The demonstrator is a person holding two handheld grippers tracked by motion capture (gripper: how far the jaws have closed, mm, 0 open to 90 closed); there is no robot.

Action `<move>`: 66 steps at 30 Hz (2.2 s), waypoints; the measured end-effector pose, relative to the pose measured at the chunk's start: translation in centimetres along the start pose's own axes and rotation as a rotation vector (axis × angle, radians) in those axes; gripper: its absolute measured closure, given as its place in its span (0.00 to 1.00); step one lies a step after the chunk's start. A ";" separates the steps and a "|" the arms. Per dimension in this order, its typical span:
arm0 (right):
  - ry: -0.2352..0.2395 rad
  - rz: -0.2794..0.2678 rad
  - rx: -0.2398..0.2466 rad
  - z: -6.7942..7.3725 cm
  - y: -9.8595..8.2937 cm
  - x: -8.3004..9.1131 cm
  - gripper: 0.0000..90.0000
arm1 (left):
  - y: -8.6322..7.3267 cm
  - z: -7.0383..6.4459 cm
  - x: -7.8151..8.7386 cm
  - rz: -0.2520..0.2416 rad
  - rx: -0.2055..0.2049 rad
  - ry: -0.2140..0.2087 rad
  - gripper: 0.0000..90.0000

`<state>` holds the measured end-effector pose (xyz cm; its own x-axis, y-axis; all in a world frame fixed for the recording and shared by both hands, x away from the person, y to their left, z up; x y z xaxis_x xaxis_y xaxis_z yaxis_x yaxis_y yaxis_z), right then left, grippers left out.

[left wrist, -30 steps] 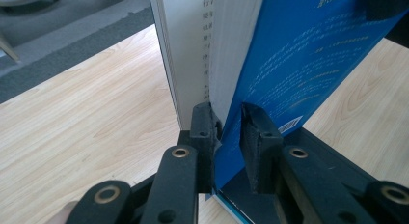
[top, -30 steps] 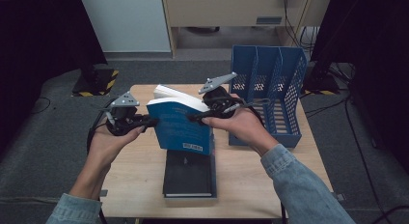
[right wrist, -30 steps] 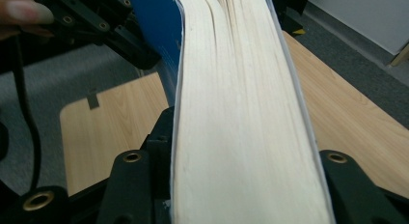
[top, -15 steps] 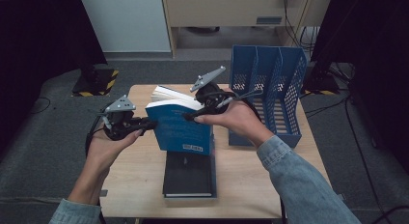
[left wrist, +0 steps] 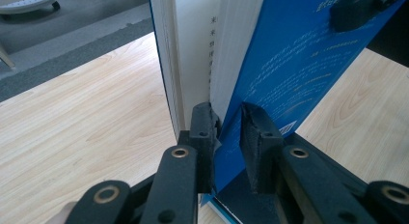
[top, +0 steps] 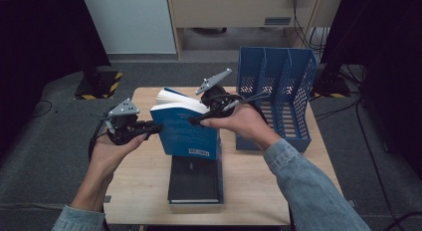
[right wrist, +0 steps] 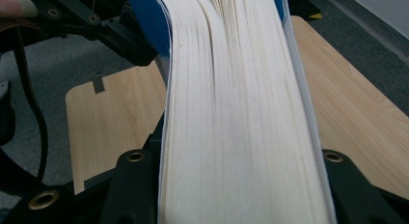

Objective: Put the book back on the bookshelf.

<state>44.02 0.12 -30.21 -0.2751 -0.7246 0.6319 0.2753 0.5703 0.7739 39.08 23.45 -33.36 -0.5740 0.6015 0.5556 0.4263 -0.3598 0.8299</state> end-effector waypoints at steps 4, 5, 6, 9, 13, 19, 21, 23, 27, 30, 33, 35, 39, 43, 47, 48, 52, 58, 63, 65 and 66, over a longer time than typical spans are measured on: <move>0.005 0.004 0.006 0.0 0.0 0.0 0.60 | 0.0 0.0 0.0 0.000 0.002 -0.002 0.84; 0.001 0.005 0.006 0.0 0.0 0.0 0.61 | 0.0 0.0 0.0 -0.001 0.002 -0.004 0.84; 0.001 0.005 0.006 0.0 0.0 0.0 0.61 | 0.0 0.1 0.0 -0.001 0.003 -0.003 0.84; 0.005 0.008 0.011 0.1 0.0 0.0 0.62 | -0.2 0.1 0.0 -0.010 0.009 0.002 0.82; 0.019 0.012 0.035 0.3 -0.1 0.0 0.63 | -1.1 0.6 -0.3 -0.014 0.020 0.051 0.72; 0.015 0.010 0.021 0.1 0.0 0.0 0.63 | -5.9 2.0 -0.9 -0.024 0.099 0.120 0.56; 0.013 0.007 0.009 0.0 0.0 0.0 0.64 | -7.8 2.7 -1.3 -0.002 0.117 0.151 0.51; 0.007 0.000 -0.002 -0.1 0.0 0.0 0.64 | -10.0 3.5 -2.1 0.020 0.151 0.186 0.49; -0.006 0.003 -0.039 -0.5 0.2 -0.1 0.64 | -15.5 6.2 -3.9 0.131 0.226 0.271 0.51; -0.019 0.007 -0.065 -0.8 0.4 -0.2 0.65 | -17.1 7.2 -4.1 0.174 0.247 0.306 0.51; -0.035 0.008 -0.120 -1.5 0.7 -0.4 0.65 | -17.9 7.5 -4.1 0.191 0.258 0.309 0.50; -0.037 0.010 -0.158 -1.9 0.9 -0.5 0.66 | -18.1 7.6 -4.3 0.197 0.265 0.314 0.49; -0.051 0.022 -0.205 -2.4 1.2 -0.5 0.66 | -18.2 7.5 -4.6 0.214 0.252 0.311 0.47; -0.053 0.023 -0.273 -3.0 1.5 -0.3 0.66 | -18.4 7.4 -4.9 0.232 0.237 0.307 0.46; -0.092 0.037 -0.290 -3.4 1.7 0.9 0.67 | -18.9 7.7 -5.2 0.253 0.242 0.317 0.41; -0.106 0.038 -0.288 -3.6 1.7 1.2 0.67 | -18.9 7.7 -5.2 0.253 0.242 0.317 0.40; -0.139 0.037 -0.304 -4.2 1.3 2.6 0.66 | -18.9 7.7 -5.6 0.263 0.229 0.327 0.33; -0.185 0.007 -0.336 -5.4 0.2 6.0 0.66 | -18.9 7.7 -6.3 0.270 0.236 0.328 0.15; -0.249 -0.021 -0.379 -6.4 -1.2 9.3 0.66 | -19.4 7.6 -6.4 0.284 0.250 0.311 0.11; -0.259 -0.025 -0.386 -6.5 -1.4 9.7 0.66 | -19.4 7.6 -6.4 0.282 0.249 0.308 0.11; -0.272 -0.029 -0.392 -6.6 -1.6 10.3 0.66 | -19.4 7.7 -6.4 0.278 0.249 0.309 0.11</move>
<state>46.86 -10.78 -25.21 -0.5046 -0.5804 0.6391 0.5761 0.3250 0.7500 39.85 32.05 -53.37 -0.5792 0.2533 0.7749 0.7256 -0.2730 0.6316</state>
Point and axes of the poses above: each handheld gripper's, and its own axes: x roughly backward along the jaws, y roughly out of its top, z roughly to its left, the point moved 3 cm from there along -x, roughly forward along the jaws, and after that the axes turned 2 degrees about -z, right-handed, at the moved point
